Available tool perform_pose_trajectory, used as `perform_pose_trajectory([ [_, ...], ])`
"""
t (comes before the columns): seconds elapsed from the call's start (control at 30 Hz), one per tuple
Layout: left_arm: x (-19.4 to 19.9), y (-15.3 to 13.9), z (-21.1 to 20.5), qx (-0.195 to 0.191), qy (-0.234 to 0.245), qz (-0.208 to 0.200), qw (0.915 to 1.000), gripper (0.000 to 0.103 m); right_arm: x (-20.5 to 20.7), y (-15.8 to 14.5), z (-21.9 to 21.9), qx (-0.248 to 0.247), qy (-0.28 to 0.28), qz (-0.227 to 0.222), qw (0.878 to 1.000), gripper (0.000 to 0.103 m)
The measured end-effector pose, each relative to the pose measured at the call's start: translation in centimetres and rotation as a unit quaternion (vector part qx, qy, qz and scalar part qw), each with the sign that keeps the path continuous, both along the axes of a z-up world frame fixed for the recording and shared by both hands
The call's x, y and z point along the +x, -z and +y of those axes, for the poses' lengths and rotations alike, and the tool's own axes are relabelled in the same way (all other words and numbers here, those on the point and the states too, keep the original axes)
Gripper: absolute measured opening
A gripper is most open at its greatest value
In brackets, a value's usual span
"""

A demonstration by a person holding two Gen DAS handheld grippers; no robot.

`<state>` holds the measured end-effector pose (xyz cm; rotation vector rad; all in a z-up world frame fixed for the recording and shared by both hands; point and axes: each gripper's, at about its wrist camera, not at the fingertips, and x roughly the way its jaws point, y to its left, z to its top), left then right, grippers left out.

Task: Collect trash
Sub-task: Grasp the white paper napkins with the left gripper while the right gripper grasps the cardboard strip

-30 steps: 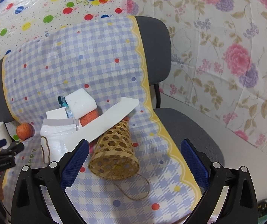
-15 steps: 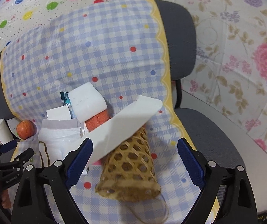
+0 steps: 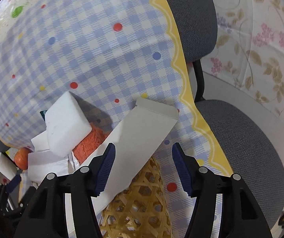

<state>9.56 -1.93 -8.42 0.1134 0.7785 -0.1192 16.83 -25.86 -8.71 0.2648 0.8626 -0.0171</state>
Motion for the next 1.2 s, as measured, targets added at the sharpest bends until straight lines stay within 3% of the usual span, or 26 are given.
perform_pose_trajectory([
  [0.07, 0.1, 0.2, 0.0, -0.002, 0.003, 0.005, 1.0000, 0.076, 0.6, 0.5, -0.2, 0.025, -0.002, 0.014, 1.000, 0.047],
  [0.13, 0.1, 0.4, 0.0, -0.006, 0.005, 0.009, 0.9999, 0.076, 0.9, 0.9, -0.3, 0.051, -0.003, 0.019, 0.999, 0.028],
  [0.37, -0.7, 0.0, 1.2, -0.012, -0.002, 0.008, 0.9999, 0.075, -1.6, -3.1, 0.8, 0.083, -0.030, -0.062, 0.994, 0.001],
  [0.5, -1.5, -0.4, 1.7, -0.019, 0.000, 0.005, 0.9998, 0.071, -4.2, -7.1, 2.3, 0.071, -0.052, -0.134, 0.987, 0.001],
  [0.63, -1.8, -0.4, 1.5, -0.028, 0.009, 0.010, 0.9995, 0.065, -8.0, -11.5, 3.9, -0.022, -0.036, -0.222, 0.974, 0.001],
  [0.73, -1.3, 0.0, 1.3, -0.036, 0.017, 0.018, 0.9991, 0.061, -9.7, -13.2, 4.4, -0.073, -0.016, -0.261, 0.962, 0.001],
  [0.83, -0.1, 0.8, 1.0, -0.046, 0.022, 0.034, 0.9981, 0.056, -9.9, -13.9, 3.4, -0.104, 0.000, -0.262, 0.959, 0.001],
  [0.97, 1.4, 1.8, 0.7, -0.071, 0.035, 0.058, 0.9952, 0.049, -9.6, -12.9, 1.3, -0.100, 0.015, -0.234, 0.967, 0.001],
  [1.07, 2.0, 1.9, 0.6, -0.102, 0.048, 0.069, 0.9913, 0.031, -9.6, -11.6, 0.2, -0.093, 0.021, -0.215, 0.972, 0.001],
  [1.2, 0.4, -0.9, 0.4, -0.128, 0.076, 0.019, 0.9887, 0.005, -10.9, -11.3, -0.8, -0.090, 0.026, -0.215, 0.972, 0.001],
])
